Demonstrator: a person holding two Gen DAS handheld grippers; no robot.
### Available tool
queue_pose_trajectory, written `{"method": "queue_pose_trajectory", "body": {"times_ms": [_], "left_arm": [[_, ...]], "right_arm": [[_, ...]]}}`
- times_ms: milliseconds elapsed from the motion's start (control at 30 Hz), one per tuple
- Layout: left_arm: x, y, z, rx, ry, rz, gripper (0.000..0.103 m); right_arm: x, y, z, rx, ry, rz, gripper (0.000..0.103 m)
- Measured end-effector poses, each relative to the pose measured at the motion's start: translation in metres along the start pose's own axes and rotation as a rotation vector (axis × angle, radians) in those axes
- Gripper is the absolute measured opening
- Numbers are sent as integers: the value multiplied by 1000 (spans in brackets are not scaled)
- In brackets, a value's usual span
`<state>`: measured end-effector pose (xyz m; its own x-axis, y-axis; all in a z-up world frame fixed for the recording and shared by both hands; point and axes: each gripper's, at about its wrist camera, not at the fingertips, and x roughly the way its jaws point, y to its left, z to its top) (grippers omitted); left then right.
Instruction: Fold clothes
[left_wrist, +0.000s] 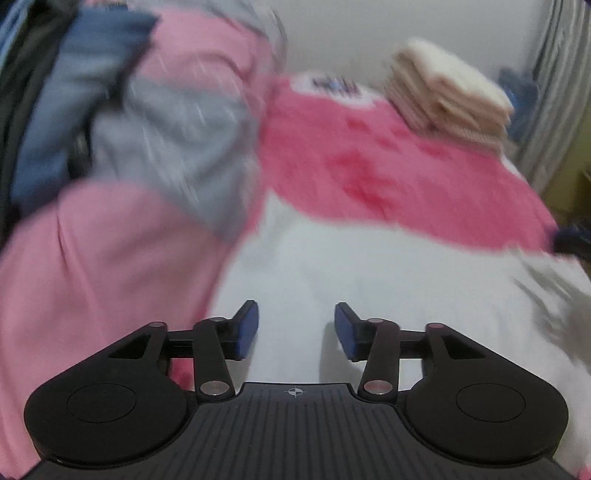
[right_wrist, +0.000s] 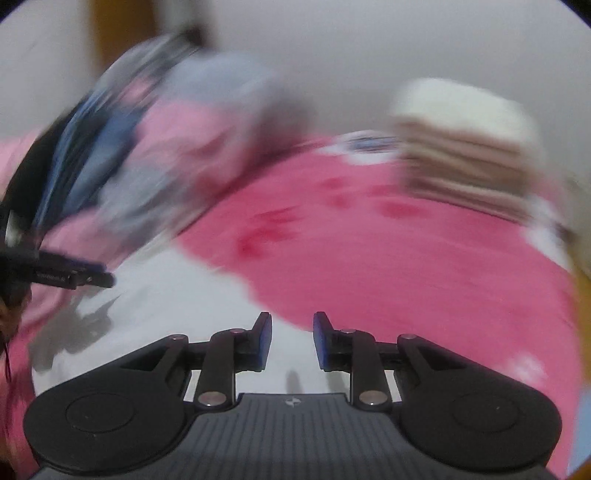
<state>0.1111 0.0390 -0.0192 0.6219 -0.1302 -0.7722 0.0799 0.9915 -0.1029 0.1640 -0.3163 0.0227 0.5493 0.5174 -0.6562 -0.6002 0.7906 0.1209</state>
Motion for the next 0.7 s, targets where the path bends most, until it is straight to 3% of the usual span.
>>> {"method": "queue_pose_trajectory", "body": {"times_ms": [133, 400, 700], "left_arm": [[2, -6, -30, 44, 18, 51, 47], [-3, -2, -42, 61, -25, 45, 49], [-3, -2, -48, 74, -53, 40, 50]], "right_arm": [[57, 31, 17, -223, 94, 42, 26], [98, 81, 15, -526, 181, 53, 26], [112, 91, 17, -574, 183, 35, 24]]}}
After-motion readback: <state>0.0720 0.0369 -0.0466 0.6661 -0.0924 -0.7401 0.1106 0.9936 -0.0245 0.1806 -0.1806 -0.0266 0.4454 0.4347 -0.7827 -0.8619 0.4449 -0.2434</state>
